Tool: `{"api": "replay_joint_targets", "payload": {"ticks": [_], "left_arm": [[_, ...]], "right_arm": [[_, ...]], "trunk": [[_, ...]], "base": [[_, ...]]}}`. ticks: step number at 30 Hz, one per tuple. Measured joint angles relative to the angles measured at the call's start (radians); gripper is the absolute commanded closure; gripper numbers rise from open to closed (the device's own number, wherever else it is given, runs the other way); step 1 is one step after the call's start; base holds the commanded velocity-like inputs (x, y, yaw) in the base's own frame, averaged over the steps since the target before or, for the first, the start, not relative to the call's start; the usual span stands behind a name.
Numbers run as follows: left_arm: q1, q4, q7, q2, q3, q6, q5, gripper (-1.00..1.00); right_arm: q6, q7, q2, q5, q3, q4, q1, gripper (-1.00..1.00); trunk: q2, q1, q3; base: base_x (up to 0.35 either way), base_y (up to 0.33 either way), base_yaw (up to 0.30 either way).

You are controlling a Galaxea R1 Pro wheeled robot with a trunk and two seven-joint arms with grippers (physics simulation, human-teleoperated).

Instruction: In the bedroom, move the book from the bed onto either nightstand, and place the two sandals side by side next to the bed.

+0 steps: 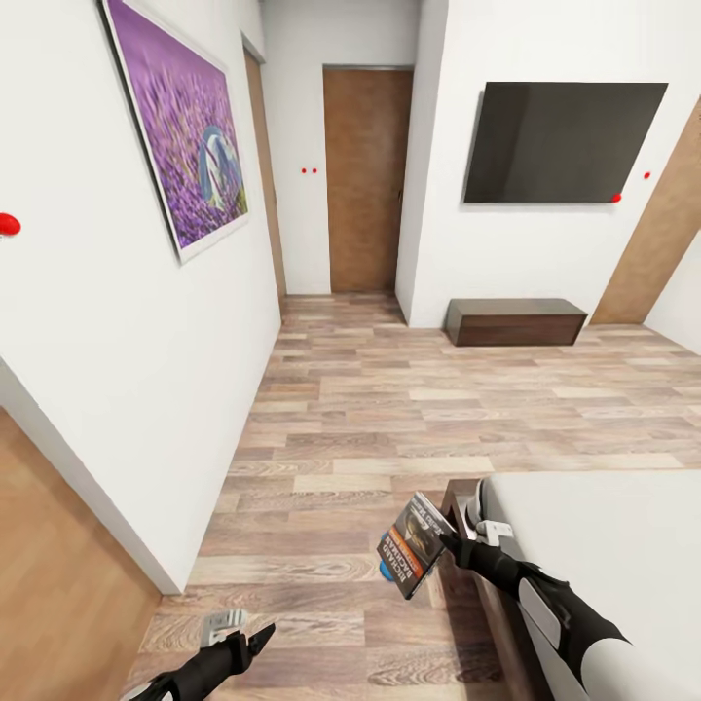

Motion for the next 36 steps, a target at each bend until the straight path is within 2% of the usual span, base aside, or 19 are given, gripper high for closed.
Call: {"api": "replay_joint_targets", "payload": {"ticks": [36], "left_arm": [[0.0,0.0,0.0,0.0,0.0,0.001,0.0,-1.0]], "right_arm": [[-0.007,-0.001,0.002,0.001,0.001,0.0,0.0,1.0]], "trunk": [[0.0,0.0,0.059]], "base": [[0.0,0.0,0.0]]}}
